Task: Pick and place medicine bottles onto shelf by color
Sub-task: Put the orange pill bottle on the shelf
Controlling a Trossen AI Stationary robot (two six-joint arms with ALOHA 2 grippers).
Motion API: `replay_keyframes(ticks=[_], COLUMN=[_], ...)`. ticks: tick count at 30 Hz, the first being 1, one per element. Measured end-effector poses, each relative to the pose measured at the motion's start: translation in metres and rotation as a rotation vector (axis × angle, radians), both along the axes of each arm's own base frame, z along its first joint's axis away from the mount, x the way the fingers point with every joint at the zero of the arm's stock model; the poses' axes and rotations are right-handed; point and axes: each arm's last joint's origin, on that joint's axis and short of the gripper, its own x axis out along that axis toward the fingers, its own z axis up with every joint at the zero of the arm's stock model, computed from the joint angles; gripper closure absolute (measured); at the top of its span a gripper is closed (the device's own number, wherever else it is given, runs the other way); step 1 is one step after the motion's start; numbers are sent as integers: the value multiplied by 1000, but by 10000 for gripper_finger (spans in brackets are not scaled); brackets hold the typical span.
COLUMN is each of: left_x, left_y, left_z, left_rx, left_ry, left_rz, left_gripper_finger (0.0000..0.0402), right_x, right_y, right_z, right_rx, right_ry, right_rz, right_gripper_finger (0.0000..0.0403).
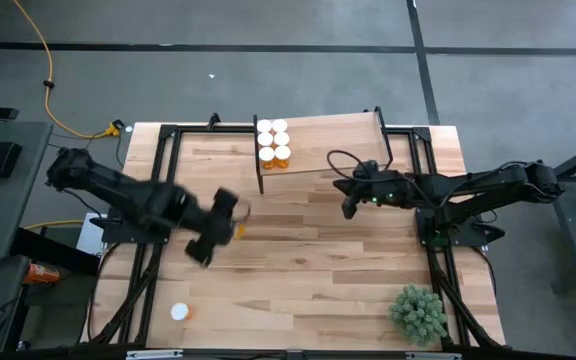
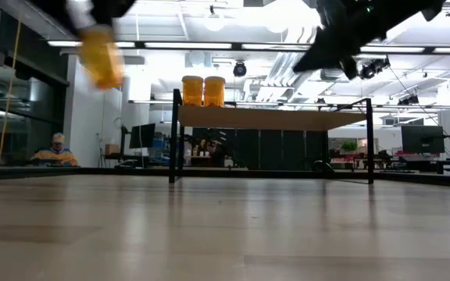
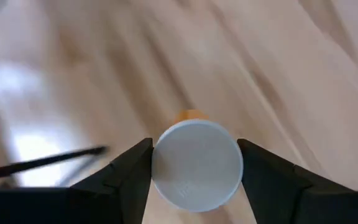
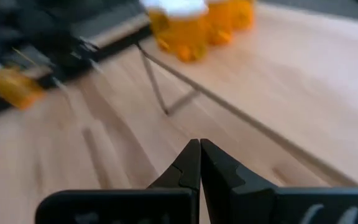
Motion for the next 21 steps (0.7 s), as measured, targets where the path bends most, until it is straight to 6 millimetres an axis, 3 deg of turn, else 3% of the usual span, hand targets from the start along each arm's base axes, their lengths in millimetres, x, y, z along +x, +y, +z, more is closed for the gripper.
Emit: replay_keyframes(ticks=[5, 10, 16, 21], left_x=[28, 64, 121, 161], left_y=[35, 61, 90, 124], left_z=[42, 81, 91, 88], left_rx=[-24, -7, 58, 163], left_ry=[-166, -272, -270, -277], left_rz=[128, 250, 302, 378], left_gripper_finger=[195, 195, 195, 195], right_x=[6, 2, -10, -24], right_y=[3, 3, 3, 2], right_z=[20, 43, 77, 87], right_rx=[-64, -189, -335, -391], right_ry=[-178, -227, -286, -273], right_rz=[131, 194, 219, 208], right_gripper_finger=[402, 402, 402, 402])
